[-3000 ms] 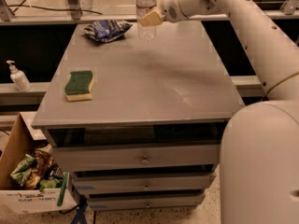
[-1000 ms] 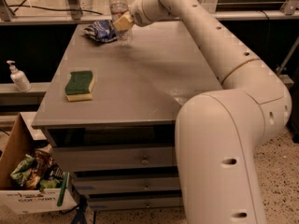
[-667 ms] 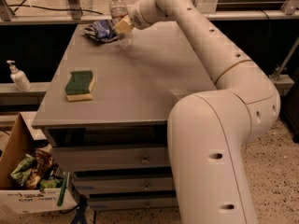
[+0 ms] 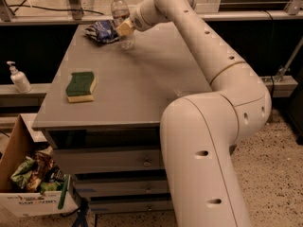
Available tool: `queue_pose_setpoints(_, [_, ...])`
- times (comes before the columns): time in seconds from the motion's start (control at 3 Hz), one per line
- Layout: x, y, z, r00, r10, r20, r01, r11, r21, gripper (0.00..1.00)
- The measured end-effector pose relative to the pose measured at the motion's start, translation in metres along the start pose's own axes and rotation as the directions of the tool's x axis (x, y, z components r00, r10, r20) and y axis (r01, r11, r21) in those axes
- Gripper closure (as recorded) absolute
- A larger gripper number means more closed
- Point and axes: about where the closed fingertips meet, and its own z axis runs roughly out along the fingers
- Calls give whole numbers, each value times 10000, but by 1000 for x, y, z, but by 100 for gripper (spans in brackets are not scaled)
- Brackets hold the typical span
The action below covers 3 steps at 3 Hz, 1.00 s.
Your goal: Move water bottle near blue chip bag
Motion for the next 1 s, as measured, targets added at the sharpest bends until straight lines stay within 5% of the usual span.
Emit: queue_pose_setpoints(1.0, [8,-10,-8,9995,100,-299,-96,9998,149,13])
